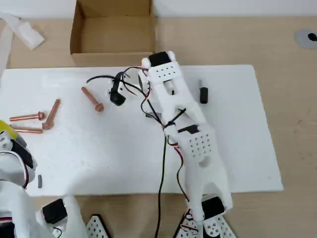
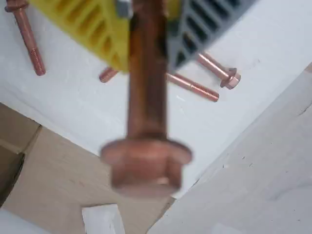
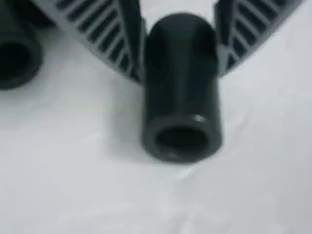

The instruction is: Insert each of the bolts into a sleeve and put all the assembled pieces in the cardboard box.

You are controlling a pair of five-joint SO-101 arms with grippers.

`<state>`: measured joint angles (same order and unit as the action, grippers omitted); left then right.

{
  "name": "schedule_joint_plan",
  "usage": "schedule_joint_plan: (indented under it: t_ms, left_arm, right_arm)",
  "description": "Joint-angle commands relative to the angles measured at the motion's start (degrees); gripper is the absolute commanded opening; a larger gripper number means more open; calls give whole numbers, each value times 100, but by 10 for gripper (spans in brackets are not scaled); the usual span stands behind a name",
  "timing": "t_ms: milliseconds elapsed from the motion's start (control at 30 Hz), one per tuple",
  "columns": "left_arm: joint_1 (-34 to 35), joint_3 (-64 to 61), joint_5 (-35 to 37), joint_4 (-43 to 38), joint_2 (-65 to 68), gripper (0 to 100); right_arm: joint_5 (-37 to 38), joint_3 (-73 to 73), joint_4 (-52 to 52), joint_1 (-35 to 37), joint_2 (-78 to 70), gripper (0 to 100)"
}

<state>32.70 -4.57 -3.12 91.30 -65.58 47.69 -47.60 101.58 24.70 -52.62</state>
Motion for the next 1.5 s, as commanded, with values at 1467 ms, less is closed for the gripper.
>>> schedule_joint_plan:
  t_ms: [1467]
  left_arm:
    - [-4062,-2189,800,-4325,-22,6]
  right_arm:
    - [-5521,10888,-4563,796,14826,10]
